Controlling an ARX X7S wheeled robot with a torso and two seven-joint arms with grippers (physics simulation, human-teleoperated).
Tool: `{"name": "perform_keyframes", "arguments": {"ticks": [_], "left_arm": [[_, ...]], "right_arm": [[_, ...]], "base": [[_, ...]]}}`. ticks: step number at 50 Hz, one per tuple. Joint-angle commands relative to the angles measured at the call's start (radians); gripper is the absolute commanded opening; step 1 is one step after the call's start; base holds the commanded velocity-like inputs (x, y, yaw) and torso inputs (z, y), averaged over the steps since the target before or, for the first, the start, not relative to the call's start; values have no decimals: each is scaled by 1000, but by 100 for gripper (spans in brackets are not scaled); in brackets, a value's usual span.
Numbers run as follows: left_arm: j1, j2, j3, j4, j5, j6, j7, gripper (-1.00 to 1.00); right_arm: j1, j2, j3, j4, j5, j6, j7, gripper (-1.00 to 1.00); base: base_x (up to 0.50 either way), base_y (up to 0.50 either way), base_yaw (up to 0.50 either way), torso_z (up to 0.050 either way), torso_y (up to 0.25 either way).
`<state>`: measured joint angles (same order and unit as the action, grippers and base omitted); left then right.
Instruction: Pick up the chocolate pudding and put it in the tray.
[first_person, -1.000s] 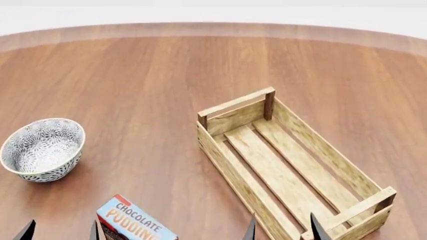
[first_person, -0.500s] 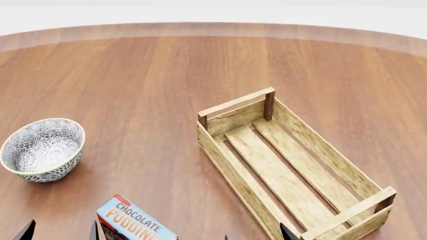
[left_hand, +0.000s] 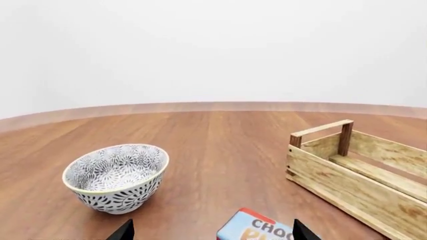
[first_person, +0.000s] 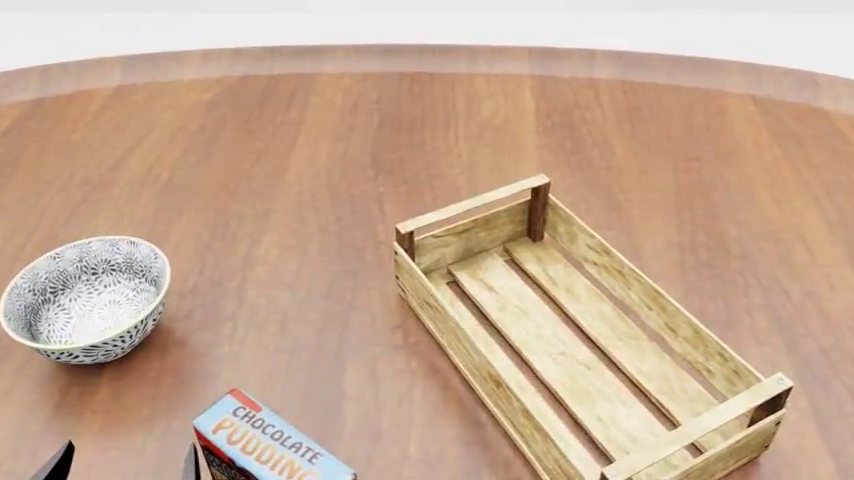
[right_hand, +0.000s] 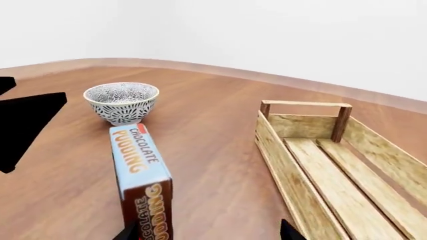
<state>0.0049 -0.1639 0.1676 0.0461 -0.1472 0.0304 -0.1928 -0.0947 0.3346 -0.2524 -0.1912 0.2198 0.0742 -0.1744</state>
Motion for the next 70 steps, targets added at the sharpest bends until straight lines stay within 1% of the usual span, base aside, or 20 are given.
{"name": "perform_keyframes", "arguments": {"ticks": [1, 8, 23, 34, 41, 46, 47, 49, 64, 70], "left_arm": [[-2, -6, 6, -6, -9, 1, -6, 100], [-2, -9, 10, -4, -12, 0, -10, 100], [-4, -17, 17, -4, -20, 1, -18, 100], [-4, -21, 25, -2, -22, 2, -25, 100], [-2, -25, 27, 5, -27, 1, -29, 100], [-3, -27, 31, 3, -28, 2, -31, 100], [-4, -27, 36, -2, -28, -1, -27, 100], [-4, -28, 38, 1, -28, -3, -29, 100], [-7, -33, 46, -6, -32, 3, -34, 100], [-10, -35, 50, -9, -33, 4, -36, 100]], "right_arm": [[12, 0, -49, 41, -7, -12, -44, 100], [61, -16, -87, 80, -19, 19, -61, 100], [162, -47, -115, 208, -37, 45, -66, 100], [196, -56, -126, 245, -30, 60, -76, 100], [230, -81, -149, 304, -43, 51, -79, 100], [237, -83, -152, 299, -40, 60, -78, 100], [255, -92, -177, 275, -50, 98, -82, 100], [254, -92, -178, 269, -49, 102, -82, 100], [274, -99, -184, 289, -44, 104, -78, 100], [300, -114, -189, 347, -45, 91, -82, 100]], "base": [[0, 0, 0, 0, 0], [0, 0, 0, 0, 0], [0, 0, 0, 0, 0], [0, 0, 0, 0, 0], [0, 0, 0, 0, 0], [0, 0, 0, 0, 0], [0, 0, 0, 0, 0], [0, 0, 0, 0, 0], [0, 0, 0, 0, 0], [0, 0, 0, 0, 0]]}}
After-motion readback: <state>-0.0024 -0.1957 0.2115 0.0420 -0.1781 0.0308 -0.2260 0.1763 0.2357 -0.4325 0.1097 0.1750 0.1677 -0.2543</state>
